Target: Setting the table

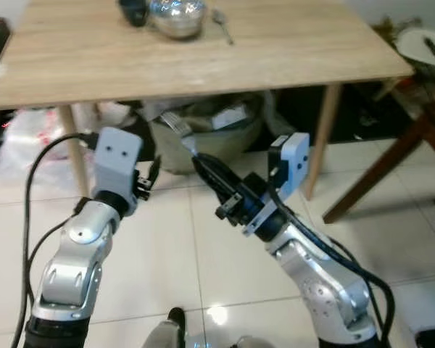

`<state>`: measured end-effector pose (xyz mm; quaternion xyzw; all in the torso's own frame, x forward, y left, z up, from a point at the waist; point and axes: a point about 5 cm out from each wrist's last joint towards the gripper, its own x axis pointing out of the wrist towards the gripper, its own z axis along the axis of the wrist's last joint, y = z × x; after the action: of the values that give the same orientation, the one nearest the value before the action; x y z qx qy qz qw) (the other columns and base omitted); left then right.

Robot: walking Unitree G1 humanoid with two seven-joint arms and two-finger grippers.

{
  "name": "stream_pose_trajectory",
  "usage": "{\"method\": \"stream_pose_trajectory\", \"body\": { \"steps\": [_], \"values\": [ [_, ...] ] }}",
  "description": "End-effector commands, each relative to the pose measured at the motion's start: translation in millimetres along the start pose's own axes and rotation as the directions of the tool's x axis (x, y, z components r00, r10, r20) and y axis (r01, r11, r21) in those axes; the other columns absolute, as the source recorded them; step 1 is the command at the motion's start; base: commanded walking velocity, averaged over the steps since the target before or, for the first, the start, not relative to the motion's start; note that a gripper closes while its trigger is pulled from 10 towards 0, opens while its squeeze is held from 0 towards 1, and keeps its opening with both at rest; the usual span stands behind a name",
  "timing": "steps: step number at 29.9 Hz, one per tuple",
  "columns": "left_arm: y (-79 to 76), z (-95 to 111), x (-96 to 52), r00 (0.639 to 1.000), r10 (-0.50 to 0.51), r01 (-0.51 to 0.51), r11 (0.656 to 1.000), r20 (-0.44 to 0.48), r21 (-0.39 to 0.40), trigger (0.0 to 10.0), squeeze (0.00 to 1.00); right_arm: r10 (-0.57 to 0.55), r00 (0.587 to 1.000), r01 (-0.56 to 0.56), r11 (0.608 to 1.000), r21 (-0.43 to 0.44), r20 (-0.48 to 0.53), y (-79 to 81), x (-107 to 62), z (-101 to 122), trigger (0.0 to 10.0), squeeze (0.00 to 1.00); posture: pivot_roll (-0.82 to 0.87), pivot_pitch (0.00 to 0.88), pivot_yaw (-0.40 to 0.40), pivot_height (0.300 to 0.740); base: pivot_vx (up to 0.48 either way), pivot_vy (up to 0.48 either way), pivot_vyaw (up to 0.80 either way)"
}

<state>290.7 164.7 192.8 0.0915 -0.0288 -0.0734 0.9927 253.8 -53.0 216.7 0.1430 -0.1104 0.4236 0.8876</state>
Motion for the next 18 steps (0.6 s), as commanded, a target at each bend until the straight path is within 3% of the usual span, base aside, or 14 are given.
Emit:
{"method": "stream_pose_trajectory", "body": {
  "steps": [1, 3, 5, 18],
  "values": [
    [-1.9, -5, 0.5, 1.0, 0.001, 0.0, 1.0, -0.025, 0.003, 10.0, 0.0, -0.074, 0.997, 0.074, 0.997, -0.016, 0.012, -8.7, -1.7, 0, 10.0, 0.0, -0.08, 0.096, 0.053, 0.74, 0.0, 0.0, 0.77],
    [0.6, -8, 2.8, 0.999, 0.031, -0.03, 0.999, -0.036, 0.02, 10.0, 0.0, -0.182, 0.983, 0.182, 0.983, -0.005, 0.034, -21.5, -1.3, 1, 10.0, 0.0, -0.08, 0.096, 0.053, 0.74, 0.381, 0.0, 0.0],
    [2.2, -8, 3.9, 0.998, 0.045, -0.044, 0.999, -0.037, 0.021, 10.0, 0.0, -0.208, 0.977, 0.209, 0.978, -0.009, 0.043, -24.9, -1.3, 2, 10.0, 0.0, -0.08, 0.096, 0.056, 0.74, 0.422, 0.0, 0.0],
    [3.1, -7, 7.6, 0.998, 0.055, -0.055, 0.998, -0.035, 0.025, 10.0, 0.0, -0.268, 0.96, 0.27, 0.963, -0.012, 0.088, -32.1, -1.6, 7, 10.0, 0.0, -0.08, 0.099, 0.055, 0.74, 0.425, 0.0, 0.0]
  ]
}}
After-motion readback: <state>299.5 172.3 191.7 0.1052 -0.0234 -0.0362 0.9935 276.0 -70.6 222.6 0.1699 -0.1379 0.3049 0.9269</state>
